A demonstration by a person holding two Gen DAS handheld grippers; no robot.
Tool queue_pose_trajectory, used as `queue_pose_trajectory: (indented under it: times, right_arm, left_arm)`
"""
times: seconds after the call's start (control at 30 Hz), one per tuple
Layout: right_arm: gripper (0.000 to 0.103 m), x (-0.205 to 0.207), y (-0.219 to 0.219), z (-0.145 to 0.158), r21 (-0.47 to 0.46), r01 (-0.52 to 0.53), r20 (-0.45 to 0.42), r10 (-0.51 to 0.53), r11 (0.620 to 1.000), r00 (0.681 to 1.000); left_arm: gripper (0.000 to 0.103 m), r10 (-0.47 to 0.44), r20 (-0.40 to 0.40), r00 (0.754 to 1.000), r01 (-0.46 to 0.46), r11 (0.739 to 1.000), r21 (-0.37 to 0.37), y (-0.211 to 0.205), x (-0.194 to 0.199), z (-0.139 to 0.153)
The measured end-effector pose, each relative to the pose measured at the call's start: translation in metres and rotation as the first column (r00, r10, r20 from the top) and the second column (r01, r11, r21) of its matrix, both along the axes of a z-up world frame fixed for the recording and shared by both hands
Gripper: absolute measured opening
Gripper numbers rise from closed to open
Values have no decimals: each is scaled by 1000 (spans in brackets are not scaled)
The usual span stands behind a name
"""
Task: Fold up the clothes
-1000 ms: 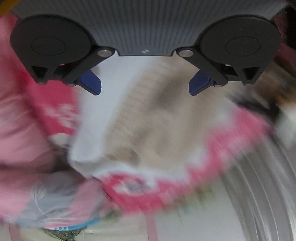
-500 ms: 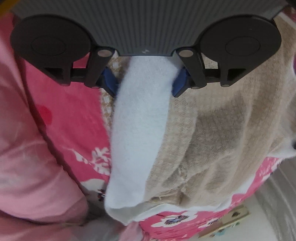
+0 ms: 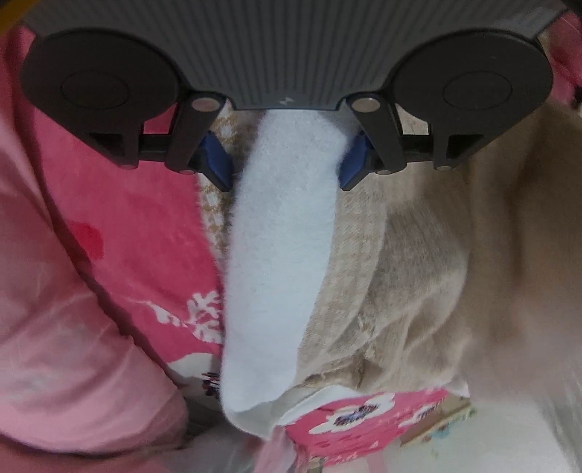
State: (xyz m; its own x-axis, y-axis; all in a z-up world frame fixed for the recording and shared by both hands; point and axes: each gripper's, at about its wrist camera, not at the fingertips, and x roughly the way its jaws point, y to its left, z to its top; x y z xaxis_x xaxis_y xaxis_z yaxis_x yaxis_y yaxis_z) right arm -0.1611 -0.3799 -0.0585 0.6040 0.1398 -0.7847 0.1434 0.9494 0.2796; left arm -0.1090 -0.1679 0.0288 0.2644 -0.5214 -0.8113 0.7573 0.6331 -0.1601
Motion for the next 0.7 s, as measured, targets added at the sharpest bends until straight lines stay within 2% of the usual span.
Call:
queue_pose_trajectory:
  times: [0.03,0.07,0.13,0.17,0.2,0.3,0.33,0.4,0.5,0.57,0.63,0.7]
  right_arm:
    - [64,-1,-5,2,31,20,5,-20,999,1000]
    - [64,-2,-10,3,63,39,10,-40,997,999]
    - [64,-4,-15,12,80,66,36,-69,995,997]
    - [64,-4,-17,18,69,72,56,-76,995,996]
    - [64,-4,-16,27,41,63,82,-67,997,994]
    - [66,3,-9,56,-54,13,163,-4,998,987]
    - [66,6,-4,64,-60,-5,190,17,998,982]
    - [70,14,5,75,3,-69,236,66,998,969]
    - [78,30,28,78,143,-220,257,178,965,950]
    - [79,41,48,74,181,-301,249,252,936,935]
    - [79,54,67,67,172,-355,218,316,919,923]
    - [79,69,78,58,164,-384,181,354,909,917]
  left_arm:
    - [20,-24,-44,999,26,999,41,-6,-6,-21]
    - [20,-38,-89,995,43,998,48,-6,-12,-35]
    - [24,-66,-136,988,67,998,-2,6,-20,-42]
    - [27,-79,-137,987,74,996,-44,15,-23,-38]
    - [36,-90,-134,987,78,993,-88,27,-24,-31]
    - [43,-76,-109,991,53,978,-200,74,-19,-6]
    - [46,-31,-95,995,10,978,-208,91,-14,0]
    - [54,75,-60,995,-86,974,-211,124,-4,11]
    - [58,261,59,963,-259,965,-48,155,11,2]
    - [64,322,137,937,-336,938,88,162,27,-22]
    - [64,356,122,927,-373,911,176,166,48,-44]
    - [64,401,62,914,-404,891,206,170,68,-67]
